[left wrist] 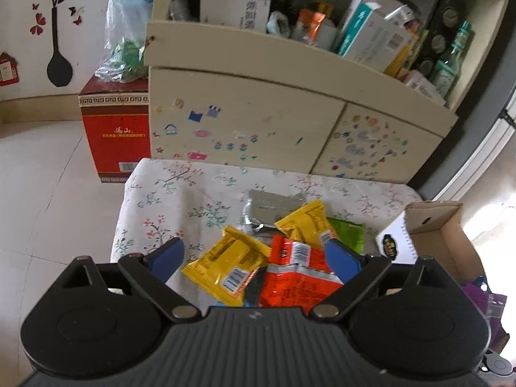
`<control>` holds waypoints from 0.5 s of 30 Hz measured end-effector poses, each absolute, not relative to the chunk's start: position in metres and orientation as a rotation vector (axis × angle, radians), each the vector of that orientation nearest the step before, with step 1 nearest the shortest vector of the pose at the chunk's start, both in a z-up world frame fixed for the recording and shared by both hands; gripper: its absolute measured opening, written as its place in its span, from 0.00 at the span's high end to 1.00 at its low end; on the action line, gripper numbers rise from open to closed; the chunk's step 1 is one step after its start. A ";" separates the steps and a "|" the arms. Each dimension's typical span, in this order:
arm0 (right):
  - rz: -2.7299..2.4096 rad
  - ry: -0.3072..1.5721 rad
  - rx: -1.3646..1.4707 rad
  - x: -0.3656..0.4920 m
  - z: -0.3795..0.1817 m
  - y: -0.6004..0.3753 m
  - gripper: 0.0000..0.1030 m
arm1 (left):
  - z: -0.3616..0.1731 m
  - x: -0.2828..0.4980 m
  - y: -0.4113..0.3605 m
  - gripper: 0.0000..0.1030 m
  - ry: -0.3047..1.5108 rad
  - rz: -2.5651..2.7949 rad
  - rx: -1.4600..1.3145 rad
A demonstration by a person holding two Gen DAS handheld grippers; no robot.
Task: Organize snacks
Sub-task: 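Move the left tool to the yellow bag while the right tool approaches the croissant bag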
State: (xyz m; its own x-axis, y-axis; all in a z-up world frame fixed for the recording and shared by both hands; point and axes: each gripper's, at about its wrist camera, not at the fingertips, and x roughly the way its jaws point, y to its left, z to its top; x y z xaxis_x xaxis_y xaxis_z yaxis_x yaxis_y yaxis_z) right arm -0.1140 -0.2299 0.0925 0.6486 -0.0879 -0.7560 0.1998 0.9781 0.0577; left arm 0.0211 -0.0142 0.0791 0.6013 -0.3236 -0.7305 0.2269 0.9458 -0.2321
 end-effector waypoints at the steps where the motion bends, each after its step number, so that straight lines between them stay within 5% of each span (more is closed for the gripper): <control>1: -0.166 0.861 0.133 -0.111 0.090 -0.229 0.26 | 0.076 0.023 -0.014 0.09 0.876 -0.314 -0.114; 15: -0.179 0.906 0.071 -0.100 0.078 -0.219 0.17 | 0.027 0.063 -0.022 0.09 0.940 -0.304 -0.032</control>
